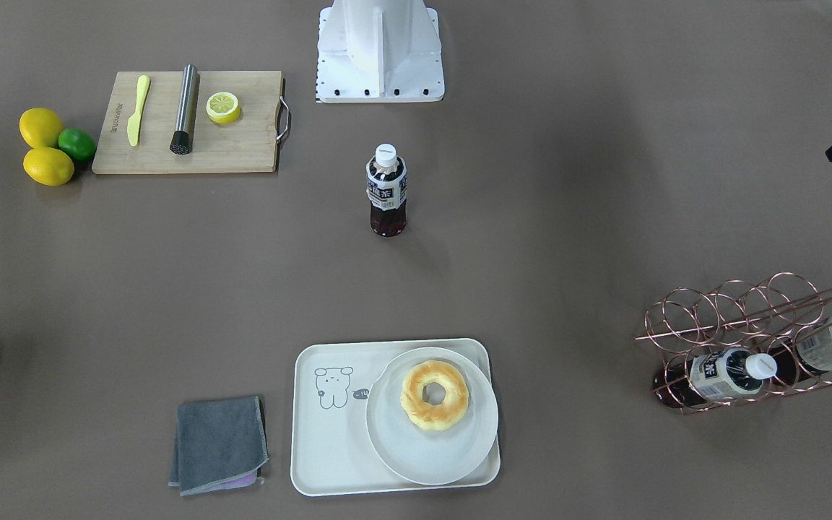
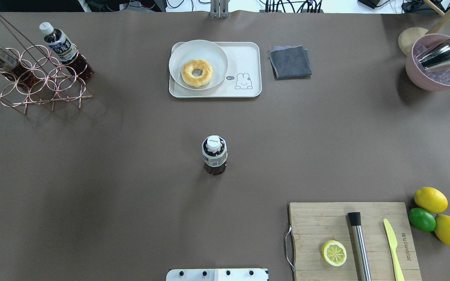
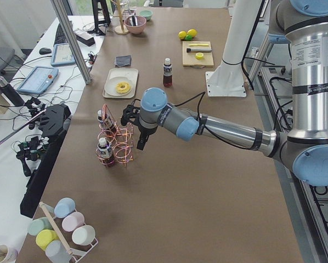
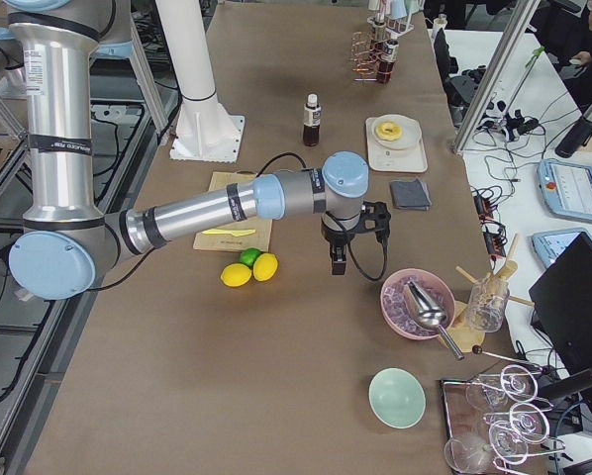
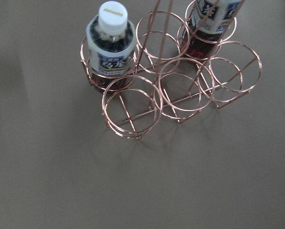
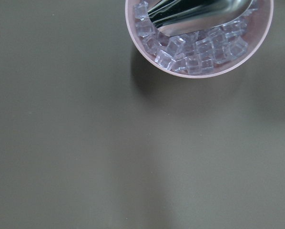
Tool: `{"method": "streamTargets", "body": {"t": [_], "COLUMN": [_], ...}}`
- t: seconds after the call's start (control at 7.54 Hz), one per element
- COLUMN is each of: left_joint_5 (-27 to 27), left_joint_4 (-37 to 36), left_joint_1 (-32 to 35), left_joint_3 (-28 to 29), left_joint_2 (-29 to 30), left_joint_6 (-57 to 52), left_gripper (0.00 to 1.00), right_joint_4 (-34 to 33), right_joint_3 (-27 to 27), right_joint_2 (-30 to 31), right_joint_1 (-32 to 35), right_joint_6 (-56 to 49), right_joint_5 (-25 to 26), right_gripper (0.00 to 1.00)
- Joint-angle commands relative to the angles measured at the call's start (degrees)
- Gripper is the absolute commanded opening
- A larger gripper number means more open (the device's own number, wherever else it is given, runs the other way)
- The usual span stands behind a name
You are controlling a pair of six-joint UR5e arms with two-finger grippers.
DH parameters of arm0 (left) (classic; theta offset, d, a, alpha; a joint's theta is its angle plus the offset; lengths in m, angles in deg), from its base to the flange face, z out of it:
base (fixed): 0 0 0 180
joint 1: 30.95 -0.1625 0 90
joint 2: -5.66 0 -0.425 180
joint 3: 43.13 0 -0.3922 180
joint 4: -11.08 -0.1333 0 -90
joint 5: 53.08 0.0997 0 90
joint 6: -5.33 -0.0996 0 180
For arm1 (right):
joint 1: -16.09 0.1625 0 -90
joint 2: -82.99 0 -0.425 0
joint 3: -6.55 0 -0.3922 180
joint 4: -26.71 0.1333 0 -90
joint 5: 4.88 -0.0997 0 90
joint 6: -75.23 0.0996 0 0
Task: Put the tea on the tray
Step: 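Move the right gripper over the standing tea bottle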
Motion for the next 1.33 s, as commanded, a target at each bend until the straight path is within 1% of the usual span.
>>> {"method": "streamTargets", "body": {"t": [0.0,0.13,0.27,0.4,0.53,0.66,0.8,0.93,1.06,1.19], "left_joint_5": [0.0,-0.2,-0.2,-0.3,-0.2,-0.1,0.2,0.2,0.1,0.0], "left_joint_4": [-0.2,-0.3,-0.3,-0.3,-0.4,-0.4,-0.3,-0.3,-0.3,-0.3], "left_joint_1": [3.8,5.1,5.8,5.9,6.3,6.5,6.7,7.3,7.9,8.2], "left_joint_3": [1.1,1.7,2.7,3.6,4.4,5.9,6.4,6.4,6.3,6.4], "left_joint_2": [-2.6,-3.4,-3.3,-3.3,-3.3,-3.1,-3.1,-3.2,-3.3,-3.3], "left_joint_6": [-4.6,-6.1,-6.2,-6.2,-6.2,-6.2,-6.2,-6.2,-6.2,-6.3], "left_gripper": [0.98,0.98,0.98,0.98,0.98,0.98,0.98,0.98,0.98,0.98], "right_joint_4": [0.8,0.7,0.7,0.7,0.7,0.6,-0.1,-2.9,-8.7,-14.0], "right_joint_3": [-4.5,-7.0,-8.5,-9.0,-8.9,-9.0,-8.6,-8.6,-8.6,-8.5], "right_joint_2": [-3.5,-6.3,-9.7,-13.9,-18.8,-22.6,-26.6,-31.0,-36.1,-41.0], "right_joint_1": [-8.7,-13.9,-19.3,-24.2,-30.2,-34.8,-39.0,-41.4,-44.5,-47.4], "right_joint_6": [14.1,22.7,30.9,36.5,46.5,52.2,56.5,61.1,63.0,64.0], "right_joint_5": [0.8,2.2,5.2,7.2,11.8,15.8,17.4,17.8,19.6,23.8], "right_gripper": [1.00,1.00,1.00,1.00,1.00,1.00,1.00,1.00,1.00,1.00]}}
